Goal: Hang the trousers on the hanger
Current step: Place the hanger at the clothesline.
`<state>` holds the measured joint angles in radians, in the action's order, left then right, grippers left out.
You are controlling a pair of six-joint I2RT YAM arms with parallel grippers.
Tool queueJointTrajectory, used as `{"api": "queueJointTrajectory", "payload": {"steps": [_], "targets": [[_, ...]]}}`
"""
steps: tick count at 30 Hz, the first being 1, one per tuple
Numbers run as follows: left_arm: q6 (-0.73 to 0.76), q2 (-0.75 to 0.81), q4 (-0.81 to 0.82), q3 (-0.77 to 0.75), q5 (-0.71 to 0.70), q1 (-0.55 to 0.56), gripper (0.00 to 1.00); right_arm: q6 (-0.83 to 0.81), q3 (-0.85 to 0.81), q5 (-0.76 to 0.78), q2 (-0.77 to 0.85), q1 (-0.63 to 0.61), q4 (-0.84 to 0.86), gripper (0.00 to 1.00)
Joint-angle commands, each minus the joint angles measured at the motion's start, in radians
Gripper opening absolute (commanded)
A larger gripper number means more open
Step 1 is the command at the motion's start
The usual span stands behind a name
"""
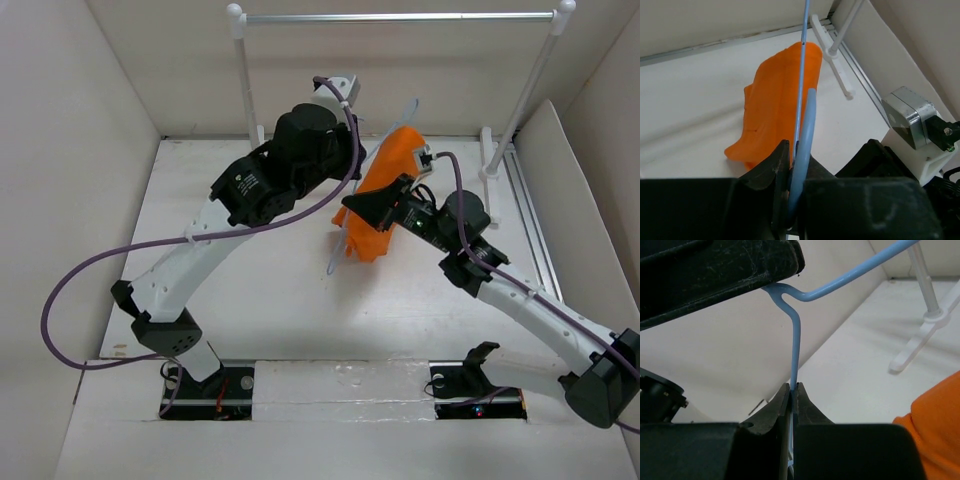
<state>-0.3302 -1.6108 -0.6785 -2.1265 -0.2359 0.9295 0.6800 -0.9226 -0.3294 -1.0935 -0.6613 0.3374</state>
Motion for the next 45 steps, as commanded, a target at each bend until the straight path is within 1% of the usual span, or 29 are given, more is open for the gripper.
{"api": "queueJointTrajectory", "payload": {"steps": [1,3,4,6,7,9,10,13,19,20,22,23,26,27,29,30,34,36,37,40,45], "targets": [[-0.023,0.088,0.220,-0.044,0.041,0.006,0.04,-0.005,-0.045,-0.013,0.018,-0.027,0.173,0.00],[-0.021,0.094,0.229,-0.065,0.041,0.006,0.13,-0.008,-0.096,-0.011,0.012,-0.018,0.164,0.00],[-0.015,0.097,0.232,-0.073,0.043,0.006,0.25,-0.007,-0.114,-0.013,0.003,-0.006,0.154,0.00],[-0.007,0.106,0.250,-0.085,0.043,0.006,0.38,-0.004,-0.142,-0.031,-0.008,0.018,0.156,0.00],[0.000,0.109,0.254,-0.092,0.046,0.006,0.49,0.003,-0.169,-0.039,-0.022,0.029,0.158,0.00],[0.006,0.115,0.269,-0.101,0.044,0.006,0.58,0.012,-0.191,-0.059,-0.035,0.057,0.169,0.00],[0.011,0.115,0.273,-0.102,0.040,0.006,0.64,0.015,-0.212,-0.065,-0.043,0.057,0.172,0.00],[0.023,0.120,0.278,-0.121,0.035,0.006,0.71,0.015,-0.249,-0.099,-0.078,0.091,0.164,0.00],[0.068,0.152,0.297,-0.125,-0.020,0.006,0.72,0.013,-0.323,-0.164,-0.118,0.189,0.127,0.00],[0.074,0.158,0.300,-0.122,-0.031,0.006,0.72,0.012,-0.335,-0.178,-0.124,0.234,0.124,0.00],[0.088,0.181,0.306,-0.093,-0.064,0.006,0.71,0.012,-0.373,-0.215,-0.144,0.287,0.114,0.00],[0.091,0.190,0.312,-0.076,-0.077,0.006,0.70,0.012,-0.389,-0.226,-0.155,0.345,0.114,0.00],[0.091,0.224,0.306,0.016,-0.124,0.006,0.70,0.007,-0.458,-0.273,-0.206,0.432,0.094,0.00],[0.088,0.239,0.301,0.063,-0.134,0.006,0.70,0.007,-0.478,-0.304,-0.224,0.489,0.095,0.00],[0.071,0.259,0.290,0.117,-0.148,0.006,0.70,0.021,-0.542,-0.325,-0.287,0.534,0.098,0.00],[0.063,0.285,0.289,0.173,-0.145,0.006,0.70,0.027,-0.570,-0.351,-0.311,0.573,0.106,0.00],[0.028,0.334,0.272,0.286,-0.129,0.006,0.69,0.059,-0.731,-0.388,-0.437,0.637,0.111,0.00],[0.008,0.351,0.247,0.331,-0.128,0.006,0.69,0.078,-0.768,-0.396,-0.500,0.646,0.126,0.00],[-0.001,0.360,0.244,0.348,-0.128,0.006,0.69,0.087,-0.786,-0.396,-0.519,0.667,0.127,0.00],[-0.033,0.393,0.247,0.410,-0.114,0.006,0.69,0.104,-0.860,-0.399,-0.595,0.681,0.133,0.00],[-0.090,0.422,0.237,0.499,-0.092,0.006,0.68,0.110,-0.984,-0.385,-0.698,0.715,0.111,0.00]]}}
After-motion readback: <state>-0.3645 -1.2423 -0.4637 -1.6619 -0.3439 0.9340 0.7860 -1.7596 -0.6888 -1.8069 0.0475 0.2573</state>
